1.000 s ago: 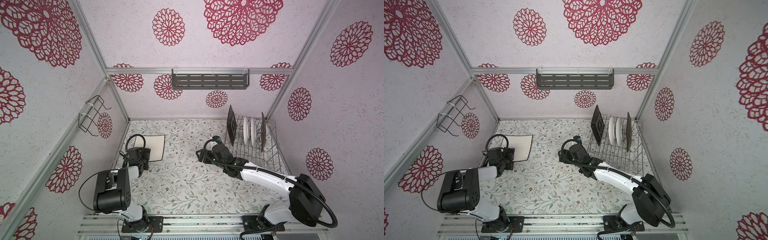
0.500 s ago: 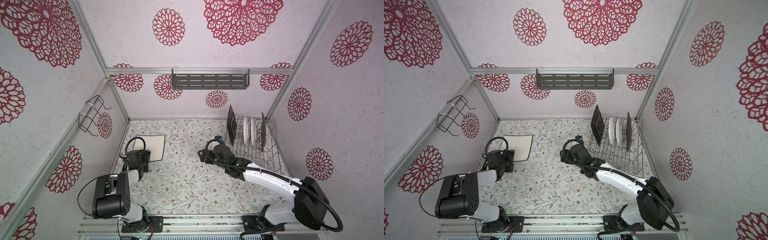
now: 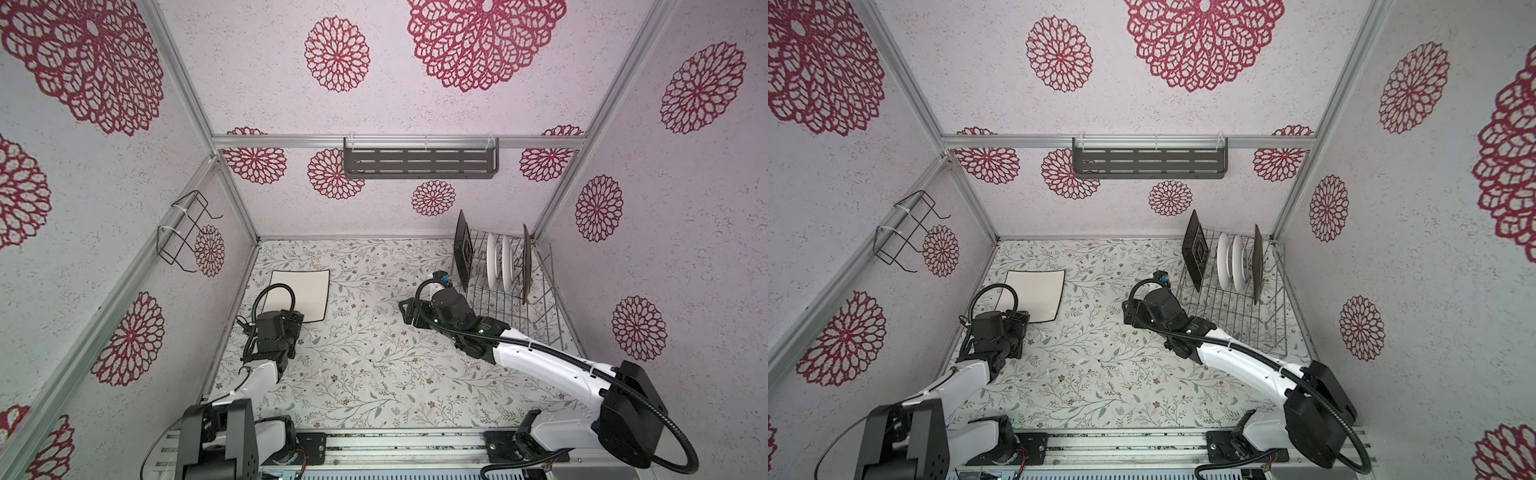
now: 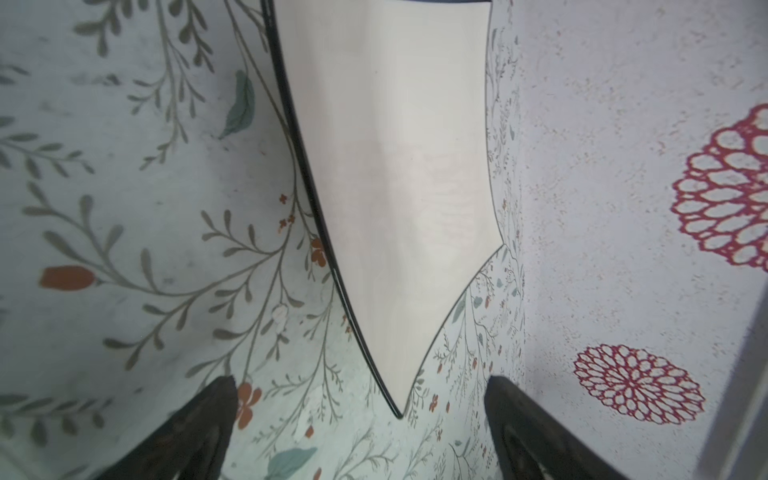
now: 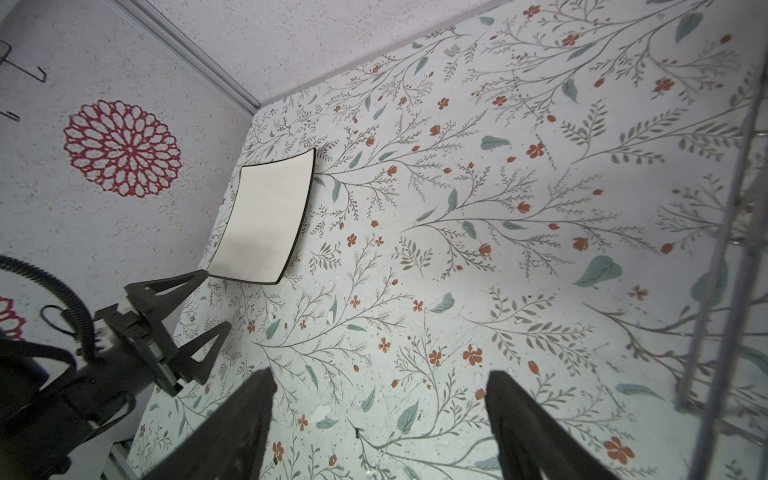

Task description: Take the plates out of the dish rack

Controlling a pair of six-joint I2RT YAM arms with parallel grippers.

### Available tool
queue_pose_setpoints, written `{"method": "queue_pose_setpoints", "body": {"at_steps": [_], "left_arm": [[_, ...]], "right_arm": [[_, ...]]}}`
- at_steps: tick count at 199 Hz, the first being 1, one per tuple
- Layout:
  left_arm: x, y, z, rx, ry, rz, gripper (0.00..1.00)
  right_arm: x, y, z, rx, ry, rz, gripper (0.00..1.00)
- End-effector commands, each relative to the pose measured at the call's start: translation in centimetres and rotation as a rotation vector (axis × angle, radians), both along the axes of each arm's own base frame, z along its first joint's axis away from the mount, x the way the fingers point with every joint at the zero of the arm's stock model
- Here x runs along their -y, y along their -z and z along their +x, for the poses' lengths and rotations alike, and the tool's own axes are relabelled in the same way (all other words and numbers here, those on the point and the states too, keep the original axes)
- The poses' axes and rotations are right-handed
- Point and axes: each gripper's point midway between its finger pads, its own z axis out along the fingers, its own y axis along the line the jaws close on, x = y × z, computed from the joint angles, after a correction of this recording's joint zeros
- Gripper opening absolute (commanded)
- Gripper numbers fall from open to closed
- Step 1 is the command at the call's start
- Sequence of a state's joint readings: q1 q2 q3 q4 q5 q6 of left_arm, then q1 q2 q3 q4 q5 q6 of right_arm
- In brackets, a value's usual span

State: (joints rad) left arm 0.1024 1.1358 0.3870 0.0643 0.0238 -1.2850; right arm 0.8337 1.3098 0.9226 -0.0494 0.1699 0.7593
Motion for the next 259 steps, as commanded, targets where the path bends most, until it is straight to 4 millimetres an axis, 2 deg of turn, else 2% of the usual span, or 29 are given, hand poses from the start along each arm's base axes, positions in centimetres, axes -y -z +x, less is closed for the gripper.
{"method": "queue_pose_setpoints", "body": {"at_steps": [1,32,56,89,111,129,149,182,227,259], "left_arm": [[0.1,-1.3,-0.7,-0.03,0.033,0.061,0.97],[1.1,-4.3,-0.4,0.027,0.115,0.112,0.97],[2.1,-6.7,0.4,0.055,0.218,0.185,0.97],[4.4,-8.0,1.9,0.091,0.327,0.152,0.97],[6.0,-8.8,2.9,0.122,0.375,0.151,0.97],[6.9,-9.4,3.5,0.142,0.401,0.147,0.97],[7.9,-9.5,3.9,0.155,0.426,0.141,0.97],[8.9,-8.9,4.3,0.165,0.452,0.128,0.97],[9.7,-8.7,5.0,0.174,0.478,0.111,0.97],[10.3,-9.2,5.5,0.18,0.497,0.108,0.97]], "right_arm": [[2.8,-1.8,0.3,0.066,0.059,-0.073,0.84],[5.6,-3.3,0.8,0.099,0.133,-0.153,0.85],[9.4,-5.0,1.9,0.124,0.236,-0.273,0.87],[14.2,-7.5,4.0,0.157,0.35,-0.44,0.88],[16.0,-8.5,5.6,0.155,0.393,-0.56,0.9],[15.9,-9.0,7.0,0.151,0.388,-0.614,0.91],[14.6,-8.9,8.6,0.144,0.348,-0.636,0.91],[12.9,-7.5,11.8,0.097,0.341,-0.701,0.92],[12.4,-6.1,16.0,0.073,0.446,-0.814,0.93],[13.5,-5.9,17.4,0.07,0.588,-0.889,0.84]]}}
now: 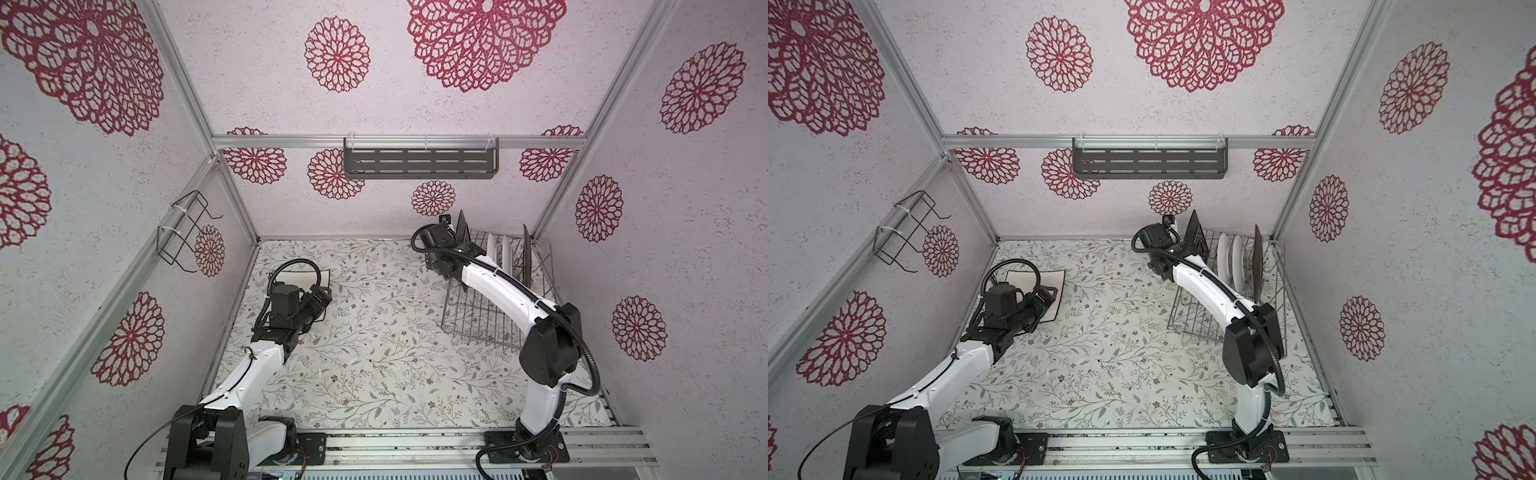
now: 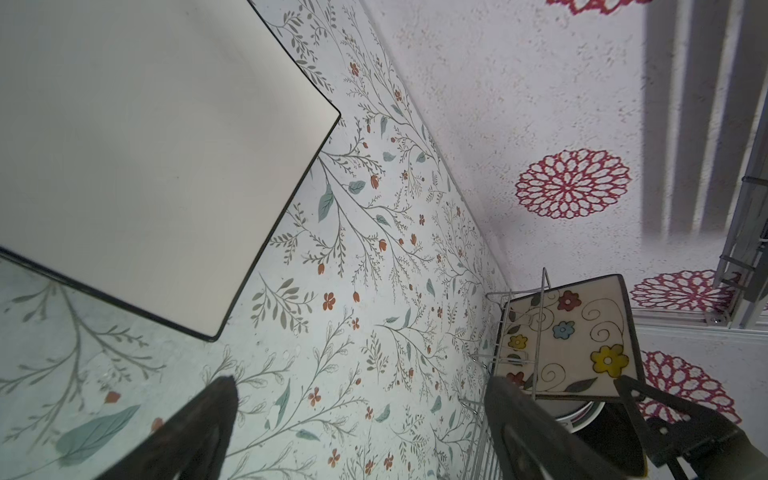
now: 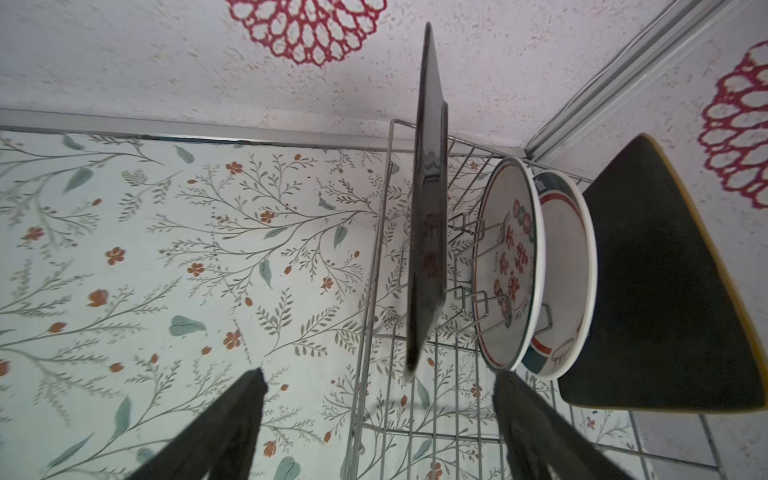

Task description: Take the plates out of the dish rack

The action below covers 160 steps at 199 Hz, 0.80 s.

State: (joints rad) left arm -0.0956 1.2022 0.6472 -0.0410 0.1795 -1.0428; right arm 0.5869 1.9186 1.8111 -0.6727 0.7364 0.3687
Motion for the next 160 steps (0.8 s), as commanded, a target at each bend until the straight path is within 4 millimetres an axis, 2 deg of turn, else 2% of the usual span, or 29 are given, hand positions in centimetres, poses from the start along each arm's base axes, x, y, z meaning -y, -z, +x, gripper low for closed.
{"method": "queue_pose_setpoints", "body": {"at_steps": [1,74,138,160], "left_arm": [[0.9,-2.2,1.3,0.066,0.034,-0.008,0.97],[1.3,-3.6,1.5,0.081,0.045,-0.002,0.97],[1.7,-3.8,1.5,0.086,0.051,-0.031,0.97],[1.6,-3.9,1.5,0.087,0.045,-0.024,0.97]], "right_arm": [[2.5,-2.6,0.2,0.082,0.144,-0.082,0.84],[2.8,-2.3,1.8,0.175,0.21,-0.08,0.75],[3.7,-0.1,2.4,0.143,0.259,-0.09,0.72],[3.7,0.6,2.6,0.133,0.264,-0.091,0.67]]}}
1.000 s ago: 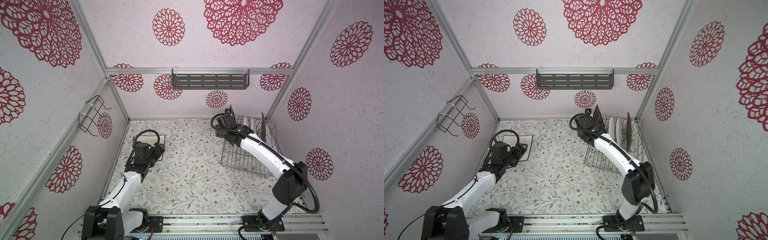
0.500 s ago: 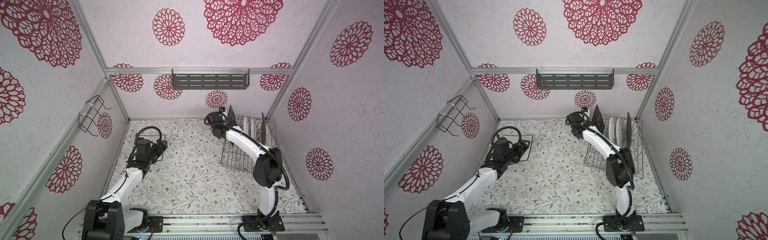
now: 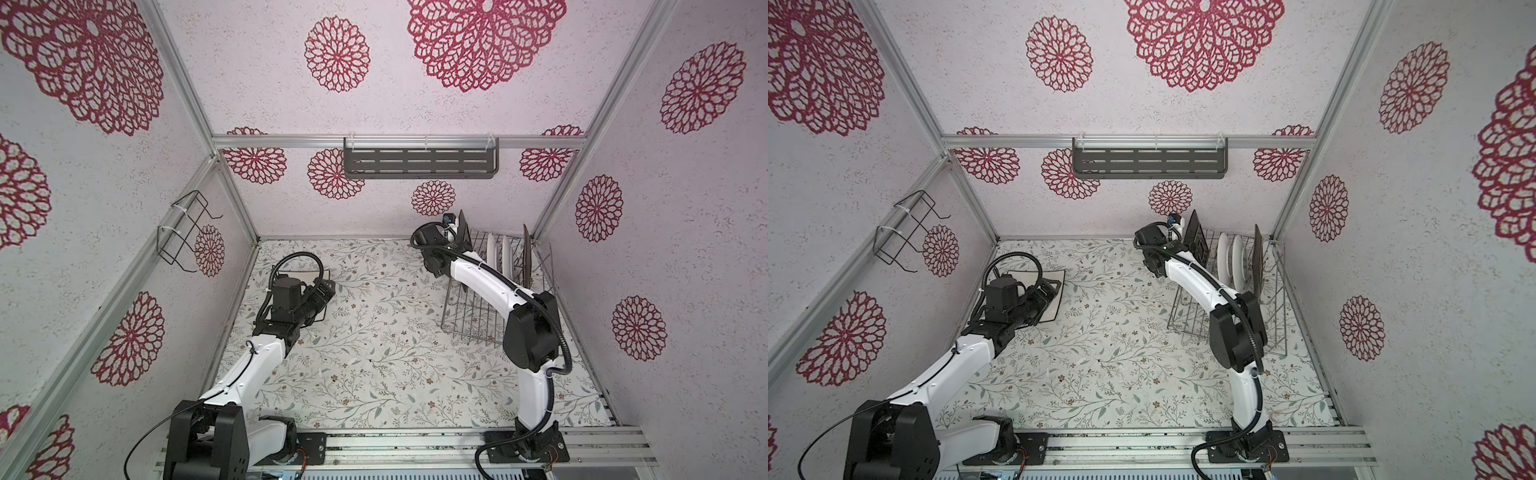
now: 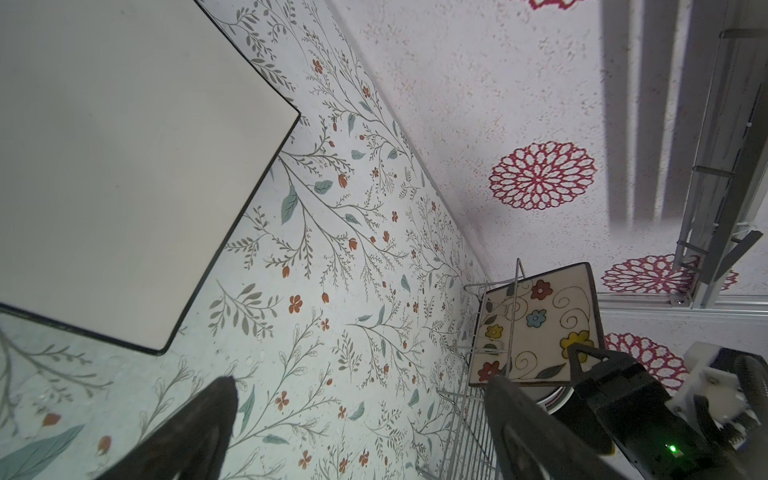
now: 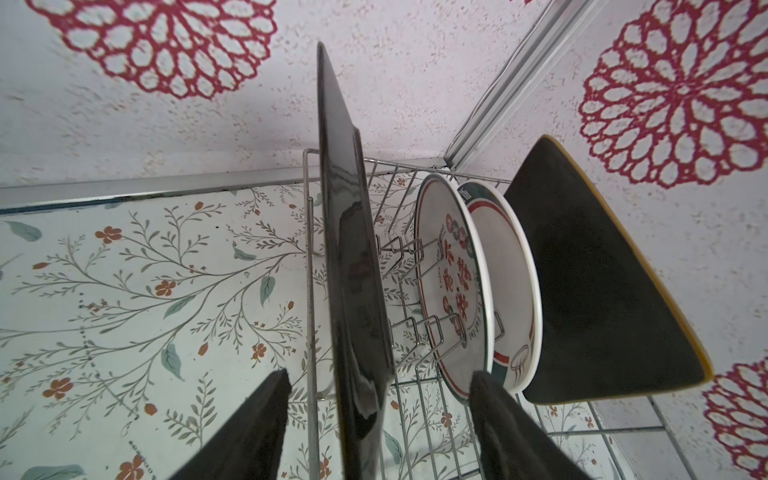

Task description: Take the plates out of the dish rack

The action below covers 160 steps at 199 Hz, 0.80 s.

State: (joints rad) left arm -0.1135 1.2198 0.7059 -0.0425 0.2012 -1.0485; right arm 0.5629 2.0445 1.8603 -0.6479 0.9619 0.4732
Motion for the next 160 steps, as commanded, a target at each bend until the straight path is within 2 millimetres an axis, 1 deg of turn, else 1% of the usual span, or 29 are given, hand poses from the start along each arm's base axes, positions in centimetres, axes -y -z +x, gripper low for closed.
{"method": "queue_pose_setpoints", "body": {"at_steps": [1,14,50,116,160], "left_arm": [[0.4,-1.9,0.4,0.05,0.011,-0.004,0.97],[0.4,-1.9,0.4,0.048,0.012,0.002,0.97],[0.5,-1.8,0.5,0.042,0.011,0.003,0.97],[0.5,-1.6,0.4,0.037,0.009,0.007,0.97],[0.7,-1.6,0.5,0.036,0.013,0.006,0.97]], "right_arm": [[0.8,-0.9,0.2,0.039,0.046,0.007,0.66],[0.8,-0.6,0.3,0.035,0.048,0.006,0.62],[0.7,0.1,0.4,0.027,0.048,0.003,0.55],[1.0,0.6,0.5,0.022,0.052,-0.014,0.46],[1.3,0.3,0.5,0.032,0.06,-0.018,0.43]]}}
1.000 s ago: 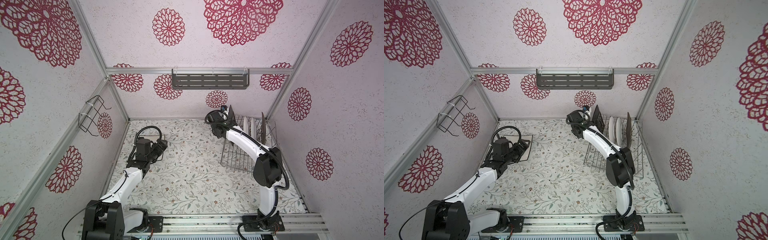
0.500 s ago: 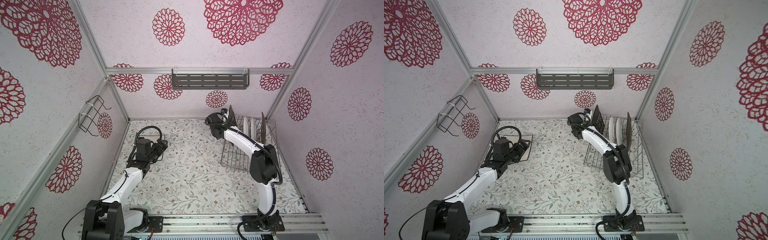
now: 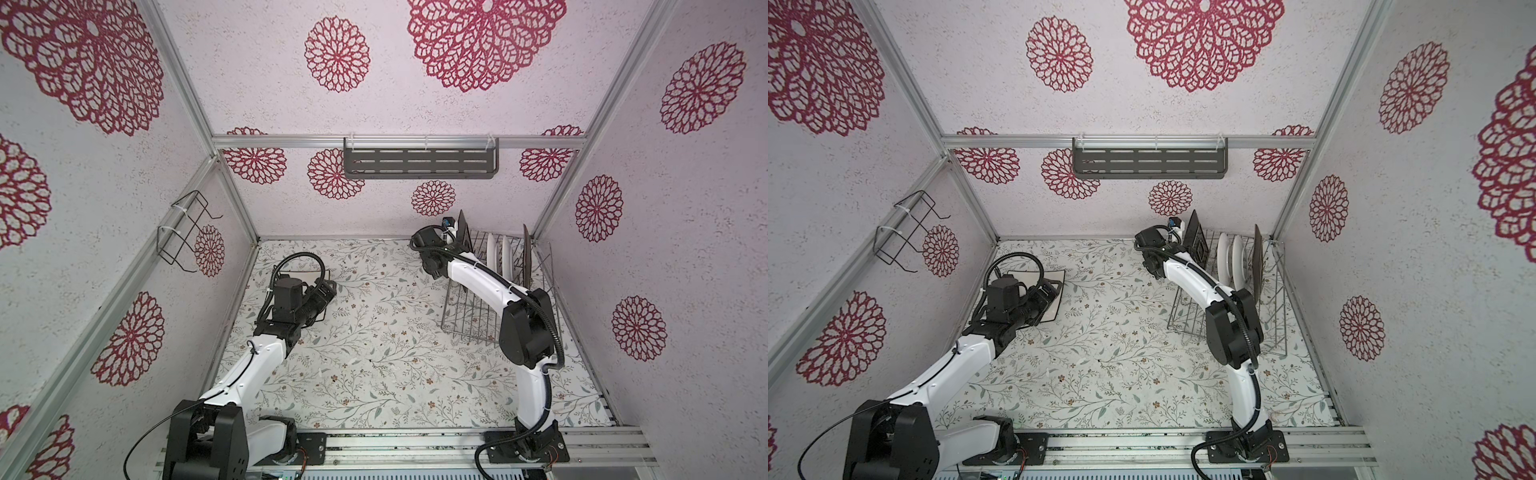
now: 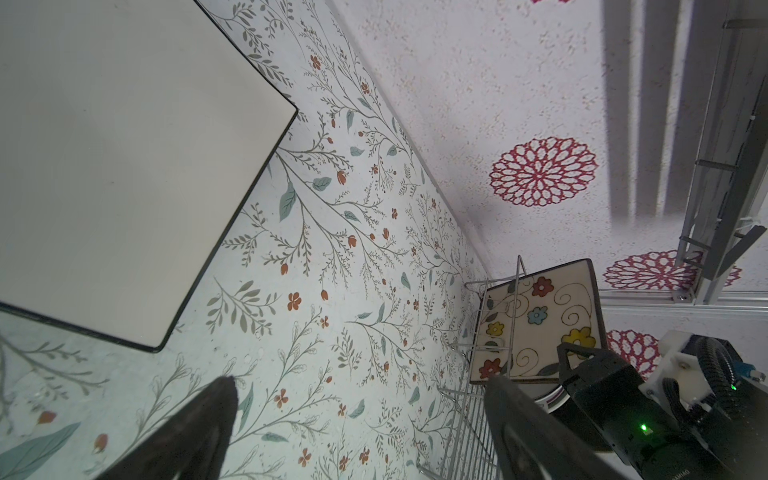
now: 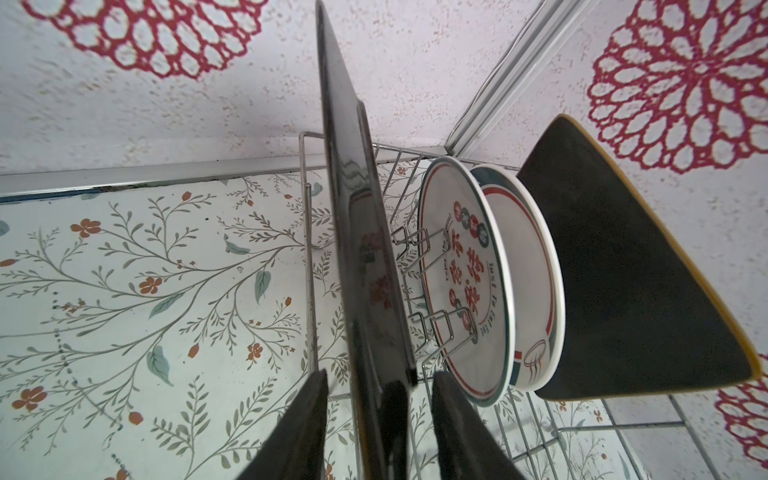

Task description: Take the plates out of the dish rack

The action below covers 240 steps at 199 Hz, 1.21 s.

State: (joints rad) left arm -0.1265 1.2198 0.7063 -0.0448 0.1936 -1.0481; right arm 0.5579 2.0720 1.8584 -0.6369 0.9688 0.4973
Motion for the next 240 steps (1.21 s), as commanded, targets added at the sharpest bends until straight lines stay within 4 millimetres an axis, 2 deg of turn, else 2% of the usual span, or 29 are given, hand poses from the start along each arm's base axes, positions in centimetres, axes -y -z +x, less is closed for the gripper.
{"method": "queue_pose_setpoints", "body": {"at_steps": [1,104,240], "left_arm": [[0.29,-1.64,0.56,0.037,0.006,0.001,0.97],[0.53,-2.23,0.56,0.054,0.009,-0.017,0.97],[0.5,-2.49,0.33,0.06,0.009,-0.018,0.97]], "right_arm": [[1.18,-0.88,0.12,0.033,0.04,-0.02,0.43],[1.54,-0.56,0.13,0.049,0.058,-0.014,0.4],[1.81,-0.73,0.15,0.074,0.066,-0.019,0.27]]}}
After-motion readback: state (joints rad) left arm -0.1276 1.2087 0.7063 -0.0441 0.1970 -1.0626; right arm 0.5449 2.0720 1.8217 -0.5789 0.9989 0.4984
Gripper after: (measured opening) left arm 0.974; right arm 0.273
